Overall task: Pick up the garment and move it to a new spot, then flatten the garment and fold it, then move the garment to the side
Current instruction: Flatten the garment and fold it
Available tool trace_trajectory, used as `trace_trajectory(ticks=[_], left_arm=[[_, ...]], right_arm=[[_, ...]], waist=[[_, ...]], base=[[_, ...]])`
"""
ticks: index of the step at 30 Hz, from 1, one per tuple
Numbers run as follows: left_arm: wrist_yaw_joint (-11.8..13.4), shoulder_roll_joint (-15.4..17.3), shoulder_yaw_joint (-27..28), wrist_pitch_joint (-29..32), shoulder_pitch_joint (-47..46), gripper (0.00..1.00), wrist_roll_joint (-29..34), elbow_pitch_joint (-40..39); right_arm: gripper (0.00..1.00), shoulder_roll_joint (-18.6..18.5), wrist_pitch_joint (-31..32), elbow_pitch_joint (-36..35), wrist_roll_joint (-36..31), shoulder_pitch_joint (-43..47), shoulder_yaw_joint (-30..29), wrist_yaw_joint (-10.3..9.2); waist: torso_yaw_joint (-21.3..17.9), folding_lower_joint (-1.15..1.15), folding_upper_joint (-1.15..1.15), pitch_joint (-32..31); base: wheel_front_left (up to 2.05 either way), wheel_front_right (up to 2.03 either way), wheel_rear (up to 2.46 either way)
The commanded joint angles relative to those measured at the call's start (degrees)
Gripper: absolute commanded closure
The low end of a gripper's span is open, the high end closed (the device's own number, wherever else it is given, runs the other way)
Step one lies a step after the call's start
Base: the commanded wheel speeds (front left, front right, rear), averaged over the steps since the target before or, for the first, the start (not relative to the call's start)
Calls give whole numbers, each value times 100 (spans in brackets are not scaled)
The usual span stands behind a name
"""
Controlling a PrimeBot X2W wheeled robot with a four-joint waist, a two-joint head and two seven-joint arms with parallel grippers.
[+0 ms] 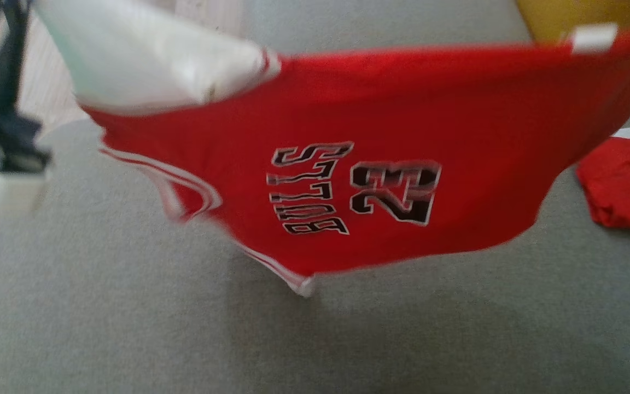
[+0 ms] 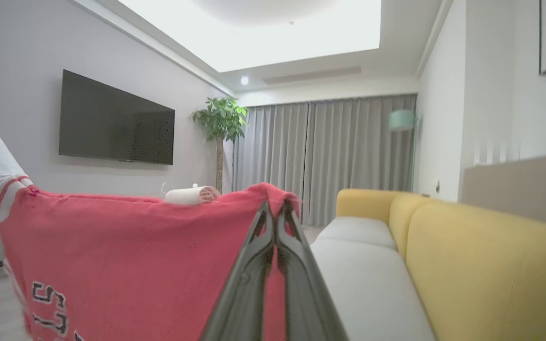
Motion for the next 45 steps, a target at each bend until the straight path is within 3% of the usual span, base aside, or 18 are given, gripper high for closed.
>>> trace_trajectory(ticks=[1, 5, 11, 15, 19, 23, 27, 31, 34, 39, 45], left_arm=[[-51, 271, 289, 60, -520, 100, -21, -124], [-489, 55, 185, 346, -1396, 100, -362, 280], [-960, -346, -259, 796, -2650, 100, -1028, 1532], [-1018, -532, -924, 846, -3726, 100, -1072, 2183], [-1021, -762, -1477, 472, -4783, 100, -939, 2991], [-1008, -1101, -1534, -91, -5779, 100, -655, 3748], [-1006, -1412, -1553, -362, -6176, 100, -568, 4195], [-1018, -1438, -1628, -420, -5911, 100, -719, 4228], [-1021, -1083, -1912, -425, -5008, 100, -1002, 3627], [-1015, -701, -1908, -427, -3644, 100, -1133, 2842], [-544, -183, -1926, -427, -1039, 100, -1045, 1711]], right_arm=[[100, -260, 91, -212, -57, -327, -85, 39], [100, -392, 570, -193, -241, -1096, -98, 39], [100, -178, 1006, 861, -379, -2457, 752, 39], [100, 22, 1051, 1649, -231, -3480, 1144, 39], [100, 176, 733, 2522, -475, -4528, 1548, 39], [100, 323, 130, 3278, -697, -5500, 1626, 39], [100, 368, -352, 3783, -927, -5952, 1765, 39], [100, 352, -481, 3996, -983, -5848, 2049, 39], [100, 352, -511, 4096, -952, -5397, 2457, 39], [100, 296, -517, 4118, -773, -4677, 2580, 39], [100, 52, -519, 3735, -585, -3109, 2231, 39]], waist=[[-103, 1, 0, -92], [-202, 1, 0, -41], [-283, 1, 0, 330], [-160, 1, 0, 1153], [-104, 1, 0, 1804], [-74, 1, 0, 2344], [-24, 1, 0, 2554], [35, 1, 0, 2666], [19, 1, 0, 2760], [76, 1, 0, 2725], [158, 1, 0, 2345]], base=[[0, 0, 0], [0, 0, 0], [0, 0, 0], [0, 0, 0], [0, 0, 0], [0, 0, 0], [0, 0, 0], [0, 0, 0], [0, 0, 0], [0, 0, 0], [0, 0, 0]])
